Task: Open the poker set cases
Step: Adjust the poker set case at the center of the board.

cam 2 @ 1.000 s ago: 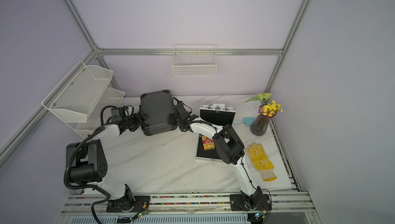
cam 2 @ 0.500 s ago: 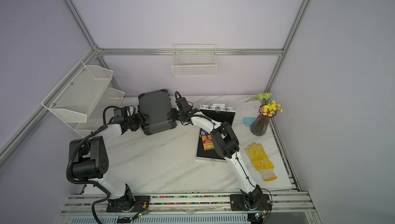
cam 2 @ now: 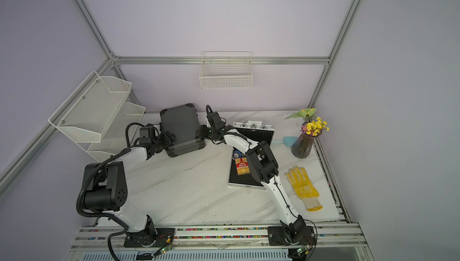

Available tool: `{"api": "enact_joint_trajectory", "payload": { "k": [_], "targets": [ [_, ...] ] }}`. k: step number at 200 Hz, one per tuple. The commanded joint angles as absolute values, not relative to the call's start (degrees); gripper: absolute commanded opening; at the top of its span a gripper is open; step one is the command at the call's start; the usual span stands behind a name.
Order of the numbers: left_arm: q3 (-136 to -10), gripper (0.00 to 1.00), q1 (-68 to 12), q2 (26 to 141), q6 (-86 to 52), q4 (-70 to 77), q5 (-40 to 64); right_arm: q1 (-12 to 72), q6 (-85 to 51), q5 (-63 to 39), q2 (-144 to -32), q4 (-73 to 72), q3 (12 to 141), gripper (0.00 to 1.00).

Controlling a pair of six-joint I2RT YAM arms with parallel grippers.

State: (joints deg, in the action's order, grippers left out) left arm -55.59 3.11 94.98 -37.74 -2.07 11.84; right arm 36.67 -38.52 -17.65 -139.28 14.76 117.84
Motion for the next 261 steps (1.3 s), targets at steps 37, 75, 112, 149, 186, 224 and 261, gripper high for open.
{"api": "enact_joint_trajectory", "payload": {
  "k": [37, 75, 112, 149, 186, 224, 261],
  "targets": [
    [-48.66, 0.79, -7.06, 89.80, -44.44, -0.30, 31.28, 42.54, -33.36, -27.24, -142.20, 16.27, 115.10, 0.53],
    [-46.00, 0.79, -7.95, 88.64, -45.69, 1.79, 32.07, 42.70, -32.96, -27.31, -141.87, 16.45, 114.52, 0.52],
    [-45.80, 0.79, -8.00, 90.02, -45.97, 3.78, 32.73, 42.79, -32.96, -26.78, -142.77, 16.43, 115.41, 0.52],
    [-48.59, 0.79, -8.00, 93.36, -47.15, 4.97, 34.76, 42.71, -31.97, -25.16, -144.64, 18.08, 118.48, 0.52],
    [-49.69, 0.79, -8.98, 94.24, -47.72, 5.58, 36.42, 42.05, -30.36, -24.52, -146.03, 19.32, 120.38, 0.53],
    [-49.87, 0.79, -11.41, 94.03, -48.49, 6.01, 37.37, 40.73, -29.71, -24.26, -146.46, 19.95, 120.66, 0.54],
    [-49.84, 0.79, -14.36, 94.00, -50.05, 7.36, 37.58, 40.47, -29.51, -26.21, -146.58, 20.49, 121.02, 0.54]
  ]
}}
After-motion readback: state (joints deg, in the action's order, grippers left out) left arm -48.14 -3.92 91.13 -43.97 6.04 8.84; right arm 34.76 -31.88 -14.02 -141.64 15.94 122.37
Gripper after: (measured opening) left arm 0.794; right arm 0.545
